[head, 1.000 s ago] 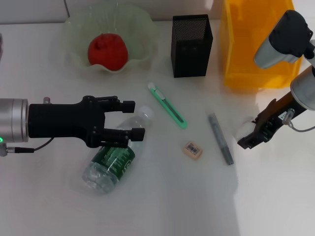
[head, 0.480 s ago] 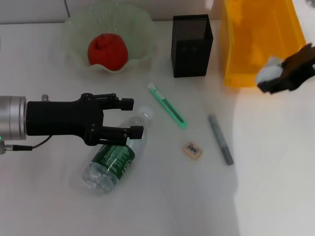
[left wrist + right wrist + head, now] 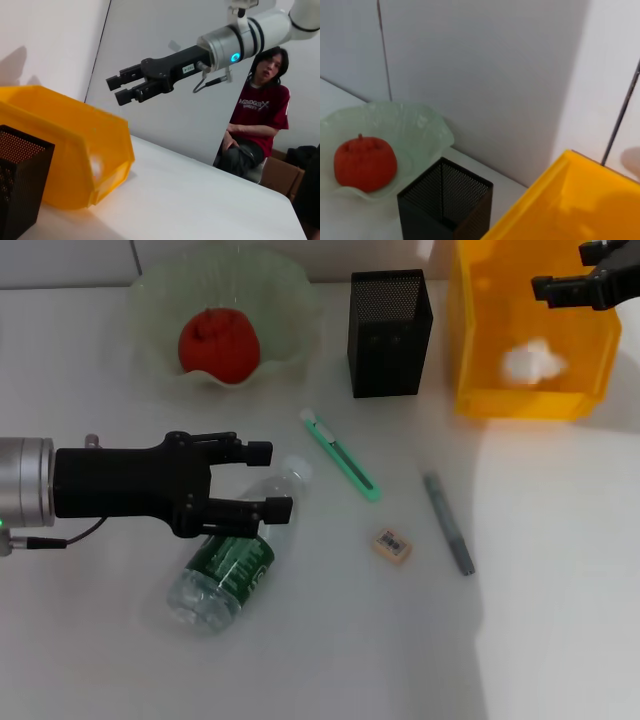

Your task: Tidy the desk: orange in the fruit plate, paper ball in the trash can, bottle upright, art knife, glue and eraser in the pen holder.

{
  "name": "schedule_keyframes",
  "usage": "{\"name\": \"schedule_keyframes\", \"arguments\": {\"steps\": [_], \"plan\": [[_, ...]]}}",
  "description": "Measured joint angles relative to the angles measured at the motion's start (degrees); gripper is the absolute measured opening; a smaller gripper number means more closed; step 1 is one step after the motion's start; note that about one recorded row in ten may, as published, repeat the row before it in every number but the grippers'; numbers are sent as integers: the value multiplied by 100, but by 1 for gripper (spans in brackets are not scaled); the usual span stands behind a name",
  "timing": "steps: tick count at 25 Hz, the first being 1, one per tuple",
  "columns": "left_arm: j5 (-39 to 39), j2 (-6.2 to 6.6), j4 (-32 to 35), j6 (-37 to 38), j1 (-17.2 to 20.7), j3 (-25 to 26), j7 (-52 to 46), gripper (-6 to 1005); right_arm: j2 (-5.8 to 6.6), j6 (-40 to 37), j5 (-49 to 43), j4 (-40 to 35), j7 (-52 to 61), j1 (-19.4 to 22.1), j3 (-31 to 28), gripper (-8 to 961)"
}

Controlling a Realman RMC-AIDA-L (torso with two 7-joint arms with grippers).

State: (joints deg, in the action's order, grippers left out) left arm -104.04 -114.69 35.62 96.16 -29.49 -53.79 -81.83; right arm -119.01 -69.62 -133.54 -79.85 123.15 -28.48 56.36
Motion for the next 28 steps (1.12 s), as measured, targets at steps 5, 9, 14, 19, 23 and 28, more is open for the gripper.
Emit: {"name": "schedule_keyframes", "arguments": {"steps": [5,9,14,19,23,28], "plan": [[1,-10,-2,-40,-21,0,-71,831,2,130,422,138,-218,120,-50,698],[-9,-19,47,-312,-74,-14,-440,830,16,-44,975,-30,-372,400,-66,734],[-451,-29,213,-835,-313,-72,-1626,829,7,-1339,2615,94,-1152,1048,-487,736],[-1369,-295,898,-1279,-541,-124,-2946,828,2,-2596,3493,1470,-2546,1423,-1041,733],[-1910,-399,1325,-1599,-727,-602,-4088,827,91,-2916,3475,2684,-3304,1436,-1594,733],[-2020,-395,1340,-2154,-949,-1496,-4821,825,255,-2966,3475,3617,-3776,1456,-1794,733]]}}
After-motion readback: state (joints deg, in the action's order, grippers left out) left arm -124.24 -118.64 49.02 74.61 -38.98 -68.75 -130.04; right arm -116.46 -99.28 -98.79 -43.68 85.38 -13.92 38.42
